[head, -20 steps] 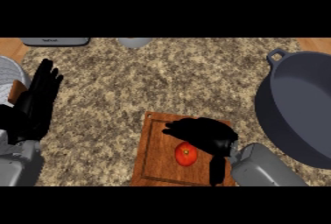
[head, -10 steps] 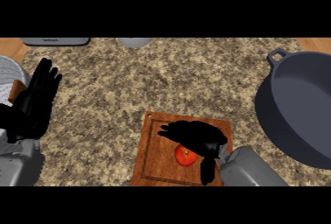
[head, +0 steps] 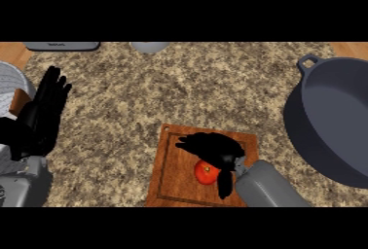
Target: Pick the tomato from the cutting board and place it in the pot
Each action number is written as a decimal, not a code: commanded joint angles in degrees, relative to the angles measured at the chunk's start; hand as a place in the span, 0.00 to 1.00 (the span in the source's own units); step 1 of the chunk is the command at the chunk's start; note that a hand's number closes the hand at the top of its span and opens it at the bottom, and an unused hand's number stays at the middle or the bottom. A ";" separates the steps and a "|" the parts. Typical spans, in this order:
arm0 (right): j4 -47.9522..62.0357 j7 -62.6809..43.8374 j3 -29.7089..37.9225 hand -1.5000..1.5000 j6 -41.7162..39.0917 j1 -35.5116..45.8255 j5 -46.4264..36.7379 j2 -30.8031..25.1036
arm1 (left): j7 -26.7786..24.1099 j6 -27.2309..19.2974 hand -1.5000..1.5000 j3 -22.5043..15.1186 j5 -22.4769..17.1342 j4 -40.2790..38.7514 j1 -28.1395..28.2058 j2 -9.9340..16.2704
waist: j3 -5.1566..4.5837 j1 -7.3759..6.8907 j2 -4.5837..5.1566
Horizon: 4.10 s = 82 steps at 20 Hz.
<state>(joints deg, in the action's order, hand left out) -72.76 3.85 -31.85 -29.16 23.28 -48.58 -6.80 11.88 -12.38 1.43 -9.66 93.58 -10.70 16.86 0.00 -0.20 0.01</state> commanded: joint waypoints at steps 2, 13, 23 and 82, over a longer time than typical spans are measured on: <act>5.89 11.85 -4.36 1.00 5.11 -0.18 -4.94 -3.86 | -0.07 -0.10 0.50 -0.65 1.68 1.06 0.15 -0.81 | 0.03 -0.27 0.08; 7.71 15.00 0.53 1.00 5.98 0.67 -11.69 1.76 | -0.29 2.87 0.50 2.21 2.58 1.76 3.02 -3.28 | 0.00 -0.06 -0.02; -32.88 15.33 -5.32 1.00 14.65 -40.78 -10.88 -22.96 | 0.69 1.72 0.50 6.13 1.75 -0.19 2.51 -0.77 | -0.13 5.42 -1.10; 29.18 29.47 42.78 0.00 27.70 -1.38 23.30 -28.21 | -0.25 4.63 0.50 3.24 4.54 2.18 0.79 -4.23 | 0.14 -1.99 0.56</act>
<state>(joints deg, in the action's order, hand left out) -54.06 29.47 11.61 1.96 18.35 -25.57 -35.82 12.69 -7.91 4.57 -5.48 94.78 -10.93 12.58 -0.32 -1.59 0.25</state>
